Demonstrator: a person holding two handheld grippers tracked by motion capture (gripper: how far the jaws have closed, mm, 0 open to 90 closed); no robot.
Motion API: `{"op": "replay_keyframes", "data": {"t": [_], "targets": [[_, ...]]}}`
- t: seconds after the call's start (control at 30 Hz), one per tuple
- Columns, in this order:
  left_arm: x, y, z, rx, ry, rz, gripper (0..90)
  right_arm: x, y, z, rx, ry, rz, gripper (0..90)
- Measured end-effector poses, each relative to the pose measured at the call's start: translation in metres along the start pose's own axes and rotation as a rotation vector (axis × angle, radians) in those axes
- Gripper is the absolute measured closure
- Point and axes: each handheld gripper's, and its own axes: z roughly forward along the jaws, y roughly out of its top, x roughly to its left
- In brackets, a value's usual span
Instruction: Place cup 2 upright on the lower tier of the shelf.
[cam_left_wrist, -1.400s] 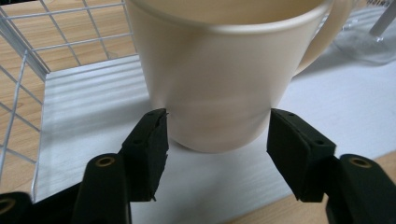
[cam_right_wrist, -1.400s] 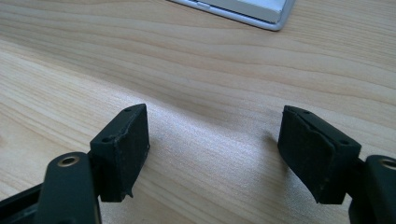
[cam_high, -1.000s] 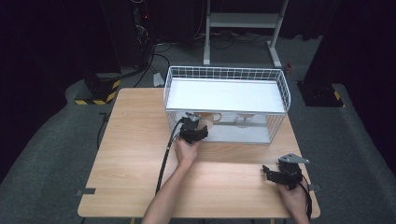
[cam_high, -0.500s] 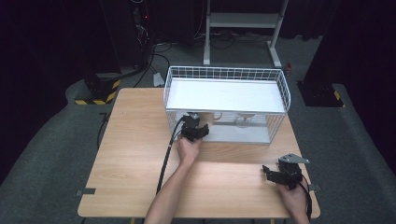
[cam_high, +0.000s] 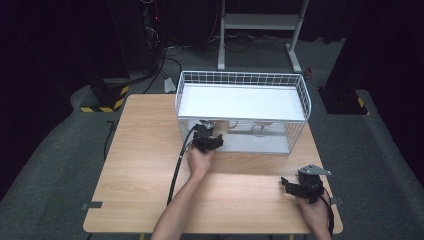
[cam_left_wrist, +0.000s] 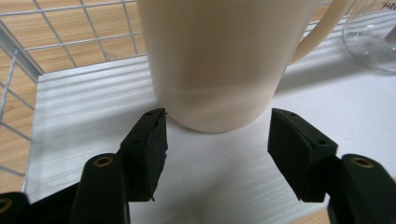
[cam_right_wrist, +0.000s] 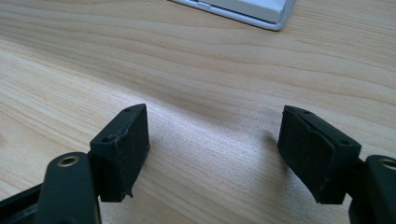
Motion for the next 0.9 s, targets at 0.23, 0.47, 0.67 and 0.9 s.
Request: {"op": "replay_keyframes", "data": {"t": [0.23, 0.47, 0.67, 0.9], "targets": [[-0.003, -0.001, -0.007, -0.007, 0.001, 0.014, 34.5, 0.000, 0.000, 0.000, 0.000, 0.000, 0.000, 24.9], [-0.009, -0.003, -0.015, -0.017, -0.005, 0.063, 31.8, 0.000, 0.000, 0.000, 0.000, 0.000, 0.000, 24.8], [-0.006, -0.006, -0.021, -0.024, -0.019, 0.063, 31.2, 0.000, 0.000, 0.000, 0.000, 0.000, 0.000, 24.8], [-0.006, -0.008, -0.031, -0.042, -0.024, 0.069, 30.8, 0.000, 0.000, 0.000, 0.000, 0.000, 0.001, 24.8]]}}
